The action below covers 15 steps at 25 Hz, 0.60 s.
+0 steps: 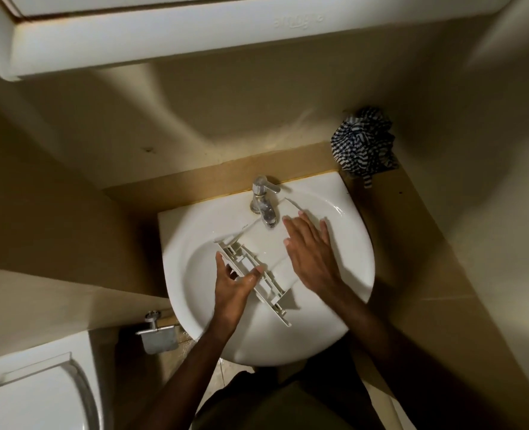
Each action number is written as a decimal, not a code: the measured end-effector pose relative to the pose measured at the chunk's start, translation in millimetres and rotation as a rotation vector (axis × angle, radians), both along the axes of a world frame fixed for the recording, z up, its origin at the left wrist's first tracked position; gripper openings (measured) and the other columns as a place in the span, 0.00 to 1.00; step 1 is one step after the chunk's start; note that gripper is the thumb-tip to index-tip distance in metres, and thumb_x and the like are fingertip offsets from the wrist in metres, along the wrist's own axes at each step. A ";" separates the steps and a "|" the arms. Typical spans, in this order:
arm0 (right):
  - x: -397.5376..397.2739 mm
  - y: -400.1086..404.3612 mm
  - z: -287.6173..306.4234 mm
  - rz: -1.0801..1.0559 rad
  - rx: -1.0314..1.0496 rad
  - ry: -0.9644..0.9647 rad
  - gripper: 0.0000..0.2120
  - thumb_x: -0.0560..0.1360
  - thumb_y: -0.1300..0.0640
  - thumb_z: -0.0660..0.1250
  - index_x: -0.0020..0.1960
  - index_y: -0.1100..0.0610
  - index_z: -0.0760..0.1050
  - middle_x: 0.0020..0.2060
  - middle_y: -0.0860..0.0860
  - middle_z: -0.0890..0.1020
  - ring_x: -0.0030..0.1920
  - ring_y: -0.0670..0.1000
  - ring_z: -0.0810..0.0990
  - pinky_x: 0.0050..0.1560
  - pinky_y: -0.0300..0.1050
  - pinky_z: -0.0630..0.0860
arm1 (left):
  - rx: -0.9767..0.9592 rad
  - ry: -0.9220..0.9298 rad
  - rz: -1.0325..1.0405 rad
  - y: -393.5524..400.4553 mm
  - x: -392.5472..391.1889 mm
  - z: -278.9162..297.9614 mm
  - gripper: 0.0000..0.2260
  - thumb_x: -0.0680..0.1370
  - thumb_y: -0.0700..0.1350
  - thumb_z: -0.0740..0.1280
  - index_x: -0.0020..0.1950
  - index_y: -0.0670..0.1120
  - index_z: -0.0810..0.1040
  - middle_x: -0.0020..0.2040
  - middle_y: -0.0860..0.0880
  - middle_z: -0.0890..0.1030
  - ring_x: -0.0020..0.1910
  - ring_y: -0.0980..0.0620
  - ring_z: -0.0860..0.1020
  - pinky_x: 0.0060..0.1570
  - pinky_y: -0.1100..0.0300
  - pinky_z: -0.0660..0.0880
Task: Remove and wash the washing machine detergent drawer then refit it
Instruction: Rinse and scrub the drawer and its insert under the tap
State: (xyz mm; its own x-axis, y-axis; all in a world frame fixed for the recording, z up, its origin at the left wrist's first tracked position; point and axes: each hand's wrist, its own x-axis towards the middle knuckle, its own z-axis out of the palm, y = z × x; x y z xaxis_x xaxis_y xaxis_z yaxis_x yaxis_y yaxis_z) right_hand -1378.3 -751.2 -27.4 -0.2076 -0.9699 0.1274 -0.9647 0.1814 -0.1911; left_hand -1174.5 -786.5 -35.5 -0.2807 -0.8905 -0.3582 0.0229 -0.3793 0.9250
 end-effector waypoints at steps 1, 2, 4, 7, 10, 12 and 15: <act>-4.4 -16.7 4.5 0.005 0.047 -0.029 0.21 0.86 0.53 0.58 0.77 0.55 0.71 0.78 0.54 0.70 0.81 0.56 0.63 0.78 0.69 0.57 | -0.010 -0.009 -0.007 -0.5 1.6 -0.8 0.29 0.73 0.47 0.81 0.70 0.57 0.72 0.58 0.50 0.87 0.58 0.50 0.85 0.53 0.63 0.82; -8.1 -33.7 6.9 0.014 0.107 -0.058 0.20 0.85 0.53 0.58 0.75 0.54 0.73 0.78 0.54 0.70 0.81 0.55 0.63 0.78 0.70 0.58 | -0.014 -0.017 -0.016 -0.9 2.5 -1.5 0.30 0.71 0.50 0.81 0.70 0.58 0.72 0.59 0.50 0.87 0.59 0.50 0.85 0.56 0.58 0.82; -17.8 -63.3 9.8 0.043 0.193 -0.081 0.17 0.84 0.54 0.59 0.71 0.53 0.76 0.75 0.51 0.74 0.80 0.53 0.65 0.76 0.70 0.58 | -0.025 -0.045 -0.026 -1.9 2.2 -2.8 0.31 0.70 0.53 0.80 0.69 0.59 0.72 0.59 0.50 0.87 0.60 0.48 0.85 0.60 0.50 0.81; -31.1 -80.5 11.6 0.081 0.236 -0.055 0.16 0.85 0.53 0.56 0.67 0.51 0.77 0.71 0.47 0.76 0.75 0.53 0.68 0.75 0.61 0.59 | -0.027 -0.067 -0.016 -1.7 2.7 -5.1 0.30 0.71 0.51 0.81 0.69 0.59 0.73 0.60 0.50 0.86 0.60 0.48 0.85 0.60 0.50 0.82; -16.2 -70.1 9.6 0.049 0.212 -0.070 0.20 0.85 0.55 0.56 0.76 0.54 0.71 0.77 0.50 0.71 0.80 0.53 0.62 0.79 0.62 0.55 | -0.041 -0.059 -0.010 -1.5 2.3 -5.2 0.30 0.72 0.49 0.81 0.71 0.57 0.73 0.60 0.49 0.86 0.60 0.47 0.85 0.57 0.55 0.83; 5.3 -46.2 10.6 -0.074 0.091 -0.154 0.20 0.85 0.58 0.59 0.76 0.58 0.72 0.79 0.52 0.70 0.82 0.55 0.61 0.79 0.65 0.55 | -0.039 -0.064 -0.006 -0.6 0.2 -4.1 0.31 0.72 0.49 0.81 0.71 0.57 0.73 0.60 0.48 0.86 0.60 0.47 0.85 0.55 0.57 0.83; 48.6 3.2 4.3 -0.031 -0.272 -0.148 0.17 0.80 0.65 0.62 0.66 0.63 0.81 0.69 0.58 0.80 0.74 0.59 0.75 0.73 0.65 0.70 | -0.039 -0.070 0.010 1.2 0.0 -1.2 0.31 0.71 0.49 0.81 0.71 0.58 0.73 0.59 0.47 0.86 0.60 0.45 0.85 0.54 0.56 0.83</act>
State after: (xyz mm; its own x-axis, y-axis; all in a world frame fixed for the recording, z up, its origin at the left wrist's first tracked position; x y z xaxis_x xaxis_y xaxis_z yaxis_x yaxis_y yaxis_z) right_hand -1329.7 -748.0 -23.1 -0.2718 -0.8972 0.3481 -0.9177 0.1327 -0.3744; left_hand -1174.5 -785.3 -36.7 -0.2473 -0.9068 -0.3413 -0.0389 -0.3427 0.9386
